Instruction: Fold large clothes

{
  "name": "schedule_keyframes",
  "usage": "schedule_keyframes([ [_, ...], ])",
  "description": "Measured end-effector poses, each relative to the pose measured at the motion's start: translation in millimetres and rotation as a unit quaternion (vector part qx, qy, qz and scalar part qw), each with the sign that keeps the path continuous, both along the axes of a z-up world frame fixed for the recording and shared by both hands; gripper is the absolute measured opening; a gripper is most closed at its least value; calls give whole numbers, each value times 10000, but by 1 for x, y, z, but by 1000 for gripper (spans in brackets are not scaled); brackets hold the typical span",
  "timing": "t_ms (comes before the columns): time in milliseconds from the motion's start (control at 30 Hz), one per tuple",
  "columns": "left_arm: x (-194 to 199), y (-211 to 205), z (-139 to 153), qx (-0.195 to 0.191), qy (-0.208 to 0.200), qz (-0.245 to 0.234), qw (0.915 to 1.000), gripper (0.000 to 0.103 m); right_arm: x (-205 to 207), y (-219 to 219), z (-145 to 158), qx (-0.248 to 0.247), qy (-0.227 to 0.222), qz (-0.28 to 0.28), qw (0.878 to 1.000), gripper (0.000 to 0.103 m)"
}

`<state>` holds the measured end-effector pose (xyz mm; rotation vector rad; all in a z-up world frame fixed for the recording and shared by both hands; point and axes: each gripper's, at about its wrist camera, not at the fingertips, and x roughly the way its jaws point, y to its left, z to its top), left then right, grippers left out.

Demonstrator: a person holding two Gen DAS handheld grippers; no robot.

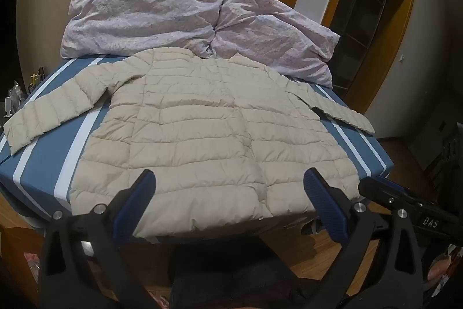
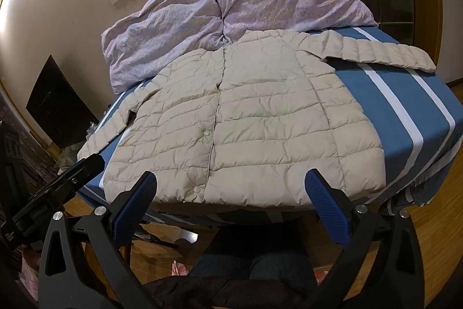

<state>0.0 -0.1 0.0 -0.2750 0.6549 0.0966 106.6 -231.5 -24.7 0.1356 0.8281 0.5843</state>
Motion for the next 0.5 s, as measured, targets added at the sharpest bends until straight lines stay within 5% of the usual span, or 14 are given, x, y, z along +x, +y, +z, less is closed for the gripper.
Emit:
schedule_keyframes([
  [500, 0, 0, 0, -24, 2, 2, 10000, 101, 1, 0, -1, -15, 13, -4, 10000, 102],
])
